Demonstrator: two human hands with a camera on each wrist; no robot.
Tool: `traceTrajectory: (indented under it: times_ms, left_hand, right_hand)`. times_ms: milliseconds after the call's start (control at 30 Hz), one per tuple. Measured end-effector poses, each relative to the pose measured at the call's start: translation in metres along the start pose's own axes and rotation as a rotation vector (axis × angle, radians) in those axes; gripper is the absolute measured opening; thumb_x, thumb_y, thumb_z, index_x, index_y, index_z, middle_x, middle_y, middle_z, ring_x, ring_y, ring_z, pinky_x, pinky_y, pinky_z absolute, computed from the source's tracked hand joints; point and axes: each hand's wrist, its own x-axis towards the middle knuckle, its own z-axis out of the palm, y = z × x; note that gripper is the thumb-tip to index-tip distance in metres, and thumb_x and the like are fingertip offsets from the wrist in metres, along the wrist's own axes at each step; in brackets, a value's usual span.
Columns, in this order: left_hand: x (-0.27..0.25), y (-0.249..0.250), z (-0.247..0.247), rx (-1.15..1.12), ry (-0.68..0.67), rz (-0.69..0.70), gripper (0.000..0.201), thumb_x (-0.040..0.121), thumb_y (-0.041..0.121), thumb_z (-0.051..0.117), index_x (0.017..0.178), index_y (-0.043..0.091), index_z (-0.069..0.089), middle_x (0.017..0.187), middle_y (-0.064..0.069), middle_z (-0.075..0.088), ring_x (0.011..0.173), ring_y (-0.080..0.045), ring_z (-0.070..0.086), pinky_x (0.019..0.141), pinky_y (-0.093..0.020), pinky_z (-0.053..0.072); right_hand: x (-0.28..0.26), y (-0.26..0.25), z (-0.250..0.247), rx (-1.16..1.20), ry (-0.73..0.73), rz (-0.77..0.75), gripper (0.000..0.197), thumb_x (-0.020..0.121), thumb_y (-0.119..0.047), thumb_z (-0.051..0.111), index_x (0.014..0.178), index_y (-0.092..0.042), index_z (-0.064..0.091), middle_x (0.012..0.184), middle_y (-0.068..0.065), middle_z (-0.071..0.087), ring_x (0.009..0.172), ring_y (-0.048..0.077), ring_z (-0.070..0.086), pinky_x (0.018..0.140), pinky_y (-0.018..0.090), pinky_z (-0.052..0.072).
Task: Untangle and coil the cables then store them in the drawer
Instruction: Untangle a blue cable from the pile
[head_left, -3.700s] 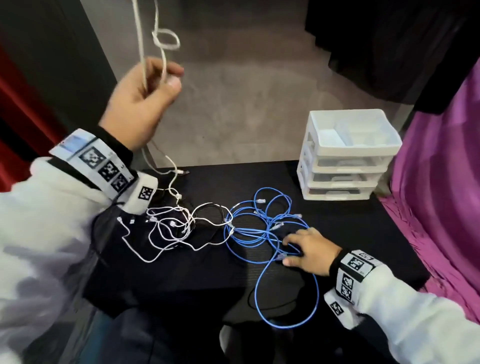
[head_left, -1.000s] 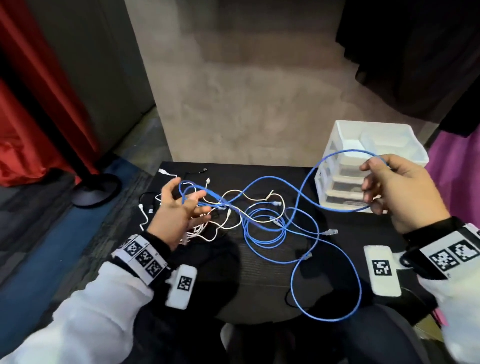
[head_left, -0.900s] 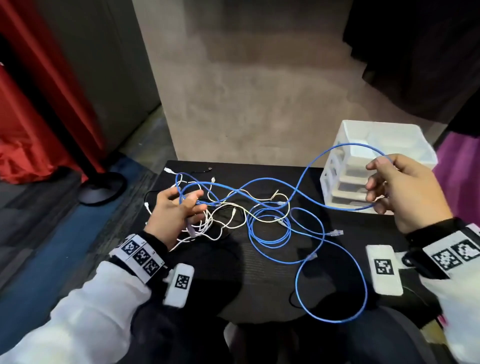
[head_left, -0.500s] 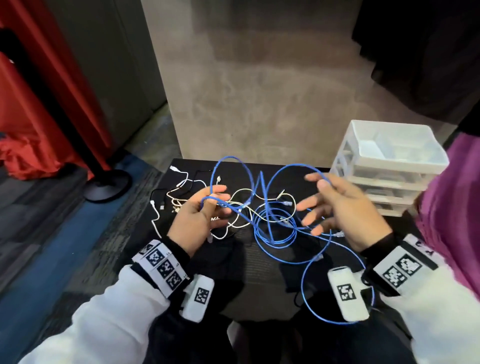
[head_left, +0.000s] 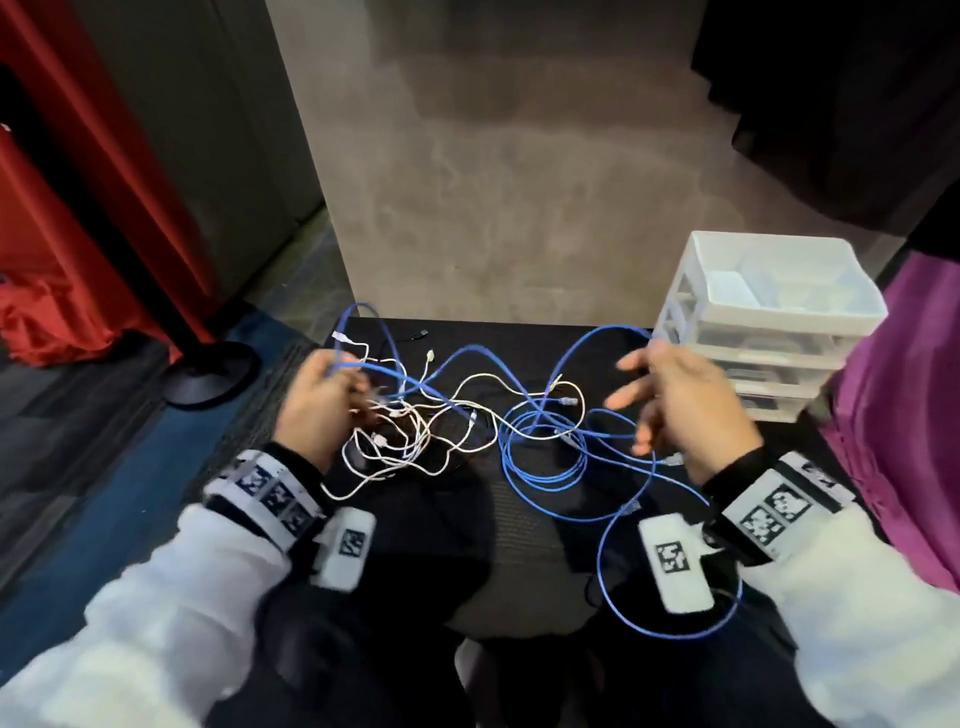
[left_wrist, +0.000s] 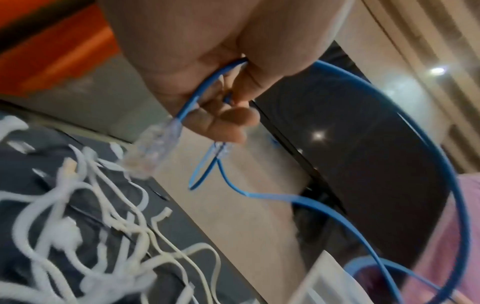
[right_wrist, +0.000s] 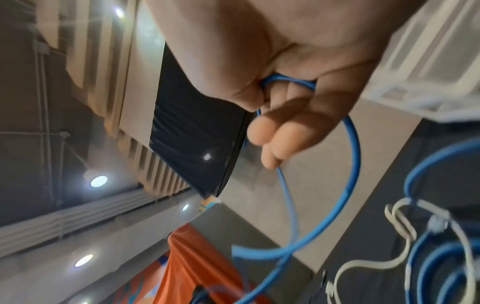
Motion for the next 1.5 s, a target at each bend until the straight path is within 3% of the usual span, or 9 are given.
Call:
traceTrajectory:
  times_ms: [233,500,700,833,933,1033,1100,1233,1500]
  left_hand:
    - [0.04,-0.018,-0.065,0.072,0.161,-0.05,0.023,0.098,0.002,0.052,0.089,0.023,0.053,0.072,-0.003,0.05,0.054,-0.008,0.051,0.049,-0.02,0.055]
    - [0.031,-0.009,-0.026,0.073,-0.044,0.147,0.037,0.095,-0.006,0.062,0.121,0.015,0.045,0.096,-0.002,0.058,0.084,-0.029,0.064,0.077,-0.04,0.056]
    - [0.058,-0.007,-0.011,0.299,-0.146,0.171,0.088,0.087,0.001,0.076,0.154,0.023,0.023,0.115,0.003,0.053,0.086,-0.011,0.067,0.076,-0.019,0.058]
    - [0.068,-0.062,-0.03,0.782,-0.217,0.018,0.131,0.058,0.043,0.094,0.159,0.035,0.012,0.138,-0.004,0.058,0.121,-0.026,0.062,0.102,-0.043,0.053]
    - [0.06,-0.091,-0.035,0.977,-0.275,0.003,0.104,0.069,0.035,0.084,0.157,0.019,0.031,0.134,-0.014,0.062,0.118,-0.03,0.064,0.103,-0.037,0.05]
    - [0.047,-0.098,-0.028,0.94,-0.244,0.027,0.078,0.083,0.009,0.07,0.153,0.016,0.036,0.104,-0.015,0.069,0.067,-0.017,0.064,0.068,-0.021,0.05]
    - [0.04,-0.097,-0.022,0.906,-0.178,0.065,0.076,0.085,0.003,0.063,0.154,0.015,0.034,0.12,-0.019,0.062,0.078,-0.017,0.061,0.079,-0.02,0.047]
    - [0.012,-0.091,0.0,0.742,0.079,0.398,0.064,0.084,-0.001,0.063,0.145,0.012,0.047,0.148,-0.017,0.035,0.138,-0.026,0.04,0.12,-0.037,0.032]
    - [-0.075,-0.112,0.093,0.567,-0.316,0.605,0.025,0.091,0.006,0.06,0.109,0.022,0.069,0.109,0.004,0.06,0.102,0.001,0.058,0.094,-0.025,0.049]
  right_hand:
    - [0.023,-0.005,-0.041,-0.023,0.154,-0.085,0.037,0.113,-0.033,0.035,0.095,-0.014,0.06,0.065,0.013,0.068,0.03,0.019,0.037,0.034,0.026,0.041]
    - [0.021,-0.016,0.033,-0.027,-0.211,-0.131,0.032,0.113,-0.031,0.039,0.102,-0.012,0.064,0.075,0.009,0.063,0.061,0.019,0.055,0.053,0.034,0.054]
    - [0.06,-0.011,0.084,-0.66,-0.352,-0.311,0.038,0.107,-0.029,0.053,0.144,-0.024,0.056,0.138,0.014,0.058,0.117,0.017,0.056,0.111,0.046,0.048]
    - [0.066,0.02,0.069,-0.855,-0.329,-0.263,0.039,0.101,-0.032,0.061,0.138,-0.02,0.062,0.14,0.009,0.06,0.131,0.024,0.056,0.115,0.033,0.039]
    - [0.051,0.051,0.031,-0.81,-0.322,-0.23,0.013,0.099,-0.031,0.063,0.104,-0.026,0.074,0.106,-0.004,0.075,0.099,0.014,0.069,0.098,0.034,0.051]
    - [0.034,0.078,-0.021,-0.835,-0.202,-0.177,0.018,0.1,-0.032,0.063,0.087,-0.023,0.071,0.082,-0.004,0.073,0.076,0.009,0.065,0.081,0.028,0.052]
    - [0.021,0.096,-0.049,-0.829,-0.187,-0.101,0.024,0.099,-0.031,0.063,0.079,-0.019,0.069,0.074,-0.001,0.073,0.072,0.017,0.067,0.082,0.039,0.056]
    - [-0.016,0.128,-0.067,-1.042,-0.363,0.029,0.03,0.095,-0.046,0.066,0.085,-0.018,0.07,0.074,-0.003,0.07,0.074,0.015,0.065,0.078,0.036,0.053]
    - [-0.054,0.151,-0.026,-1.217,-0.528,0.143,0.041,0.081,-0.037,0.081,0.094,-0.026,0.044,0.11,0.003,0.07,0.105,0.026,0.067,0.077,0.026,0.039]
